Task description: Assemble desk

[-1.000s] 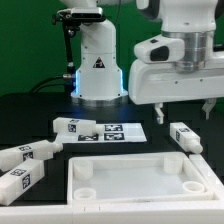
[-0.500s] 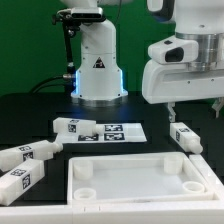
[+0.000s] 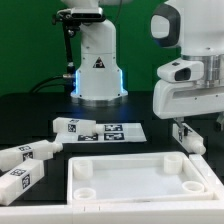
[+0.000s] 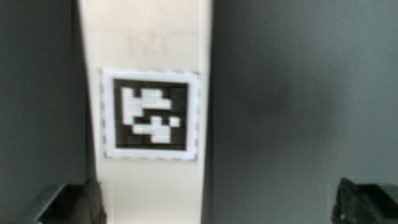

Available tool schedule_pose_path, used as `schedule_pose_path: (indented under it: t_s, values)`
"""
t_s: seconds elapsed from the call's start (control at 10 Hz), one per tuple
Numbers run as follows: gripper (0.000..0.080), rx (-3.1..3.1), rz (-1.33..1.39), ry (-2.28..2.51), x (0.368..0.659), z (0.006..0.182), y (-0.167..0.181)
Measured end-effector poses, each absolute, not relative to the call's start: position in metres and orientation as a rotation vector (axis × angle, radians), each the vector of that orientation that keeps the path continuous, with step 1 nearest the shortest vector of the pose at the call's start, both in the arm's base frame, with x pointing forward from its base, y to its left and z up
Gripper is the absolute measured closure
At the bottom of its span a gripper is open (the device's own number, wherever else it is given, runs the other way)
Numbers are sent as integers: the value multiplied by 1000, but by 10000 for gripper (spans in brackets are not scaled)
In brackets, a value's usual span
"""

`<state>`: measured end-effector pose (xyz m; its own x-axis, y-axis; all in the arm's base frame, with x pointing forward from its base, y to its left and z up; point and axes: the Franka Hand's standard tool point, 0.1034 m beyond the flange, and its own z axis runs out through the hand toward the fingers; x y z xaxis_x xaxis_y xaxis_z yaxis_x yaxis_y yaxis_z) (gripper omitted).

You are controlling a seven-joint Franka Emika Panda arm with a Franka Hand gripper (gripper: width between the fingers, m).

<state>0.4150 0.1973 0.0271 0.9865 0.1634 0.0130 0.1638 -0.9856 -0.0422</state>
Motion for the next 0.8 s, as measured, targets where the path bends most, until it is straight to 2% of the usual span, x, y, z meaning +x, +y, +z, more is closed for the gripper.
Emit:
schedule_pose_path:
  t_s: [0.8]
  values:
    - [151,-3088,-15,-254,415,27,197]
